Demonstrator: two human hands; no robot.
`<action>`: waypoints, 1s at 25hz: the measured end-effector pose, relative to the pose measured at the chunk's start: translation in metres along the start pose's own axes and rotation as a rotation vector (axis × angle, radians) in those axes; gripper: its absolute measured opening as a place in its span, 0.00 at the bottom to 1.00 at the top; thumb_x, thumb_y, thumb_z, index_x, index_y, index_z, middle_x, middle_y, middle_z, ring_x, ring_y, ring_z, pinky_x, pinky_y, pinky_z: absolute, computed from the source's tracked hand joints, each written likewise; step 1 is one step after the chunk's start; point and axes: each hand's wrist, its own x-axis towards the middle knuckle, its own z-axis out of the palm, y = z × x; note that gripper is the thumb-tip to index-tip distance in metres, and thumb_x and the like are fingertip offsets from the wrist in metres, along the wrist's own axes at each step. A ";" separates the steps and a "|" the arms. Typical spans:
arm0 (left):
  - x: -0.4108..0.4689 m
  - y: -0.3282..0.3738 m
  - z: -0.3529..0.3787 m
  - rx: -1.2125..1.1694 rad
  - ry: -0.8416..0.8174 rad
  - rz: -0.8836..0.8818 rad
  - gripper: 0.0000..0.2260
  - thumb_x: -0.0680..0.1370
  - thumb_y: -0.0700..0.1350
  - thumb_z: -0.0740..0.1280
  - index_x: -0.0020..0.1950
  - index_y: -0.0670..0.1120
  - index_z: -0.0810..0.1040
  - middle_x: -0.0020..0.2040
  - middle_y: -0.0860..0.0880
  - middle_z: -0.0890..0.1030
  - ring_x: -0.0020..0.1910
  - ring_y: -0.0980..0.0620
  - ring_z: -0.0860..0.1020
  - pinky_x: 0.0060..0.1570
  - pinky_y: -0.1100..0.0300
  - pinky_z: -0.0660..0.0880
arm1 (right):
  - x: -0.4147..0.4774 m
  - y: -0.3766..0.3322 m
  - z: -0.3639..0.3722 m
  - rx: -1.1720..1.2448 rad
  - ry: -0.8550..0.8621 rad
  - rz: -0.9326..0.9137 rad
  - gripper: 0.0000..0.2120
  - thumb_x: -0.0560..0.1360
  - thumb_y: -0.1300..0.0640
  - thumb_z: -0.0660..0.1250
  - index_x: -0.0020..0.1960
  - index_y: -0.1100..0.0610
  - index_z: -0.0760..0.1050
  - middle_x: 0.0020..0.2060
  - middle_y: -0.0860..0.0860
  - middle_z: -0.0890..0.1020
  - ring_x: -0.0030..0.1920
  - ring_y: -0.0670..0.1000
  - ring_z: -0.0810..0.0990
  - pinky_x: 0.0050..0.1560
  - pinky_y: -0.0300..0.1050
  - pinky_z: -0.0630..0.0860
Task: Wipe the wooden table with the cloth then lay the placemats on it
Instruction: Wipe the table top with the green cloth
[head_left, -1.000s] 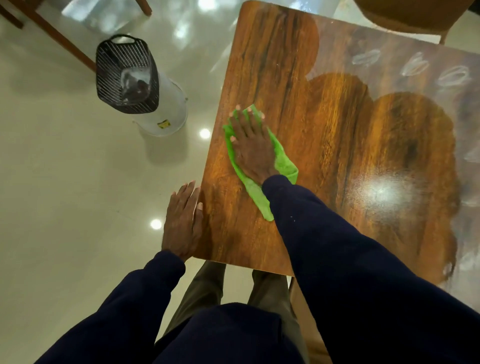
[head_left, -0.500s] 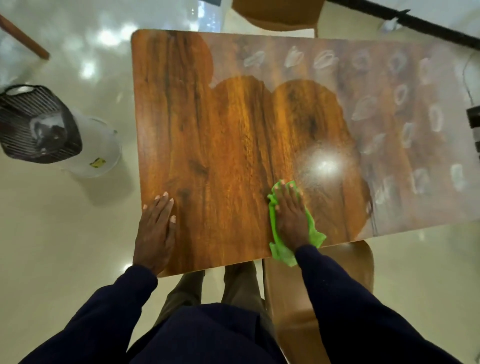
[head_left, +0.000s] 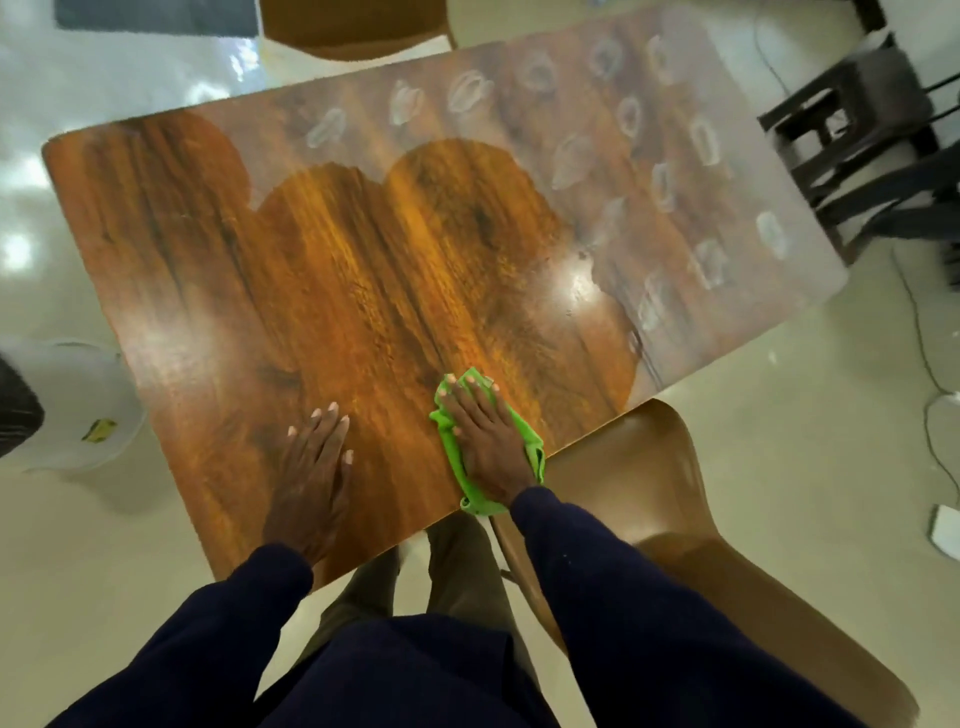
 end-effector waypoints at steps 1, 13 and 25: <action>0.007 0.003 0.002 0.021 -0.003 0.034 0.25 0.88 0.52 0.50 0.81 0.41 0.67 0.83 0.42 0.65 0.83 0.42 0.60 0.84 0.48 0.46 | -0.008 0.016 -0.003 0.022 0.051 0.119 0.27 0.88 0.47 0.42 0.86 0.50 0.51 0.86 0.51 0.52 0.86 0.54 0.45 0.84 0.64 0.47; 0.097 0.071 0.046 0.019 -0.066 0.225 0.23 0.87 0.50 0.52 0.80 0.41 0.68 0.82 0.42 0.65 0.83 0.42 0.61 0.82 0.39 0.55 | 0.060 0.158 -0.054 -0.003 0.318 0.614 0.29 0.88 0.46 0.45 0.86 0.55 0.56 0.85 0.55 0.56 0.86 0.58 0.49 0.84 0.64 0.46; 0.173 0.141 0.101 0.023 -0.145 0.221 0.25 0.88 0.51 0.49 0.81 0.40 0.66 0.83 0.42 0.63 0.84 0.45 0.57 0.84 0.53 0.42 | 0.023 0.268 -0.089 -0.068 0.382 0.741 0.27 0.88 0.50 0.49 0.86 0.54 0.54 0.86 0.53 0.55 0.86 0.58 0.49 0.83 0.65 0.51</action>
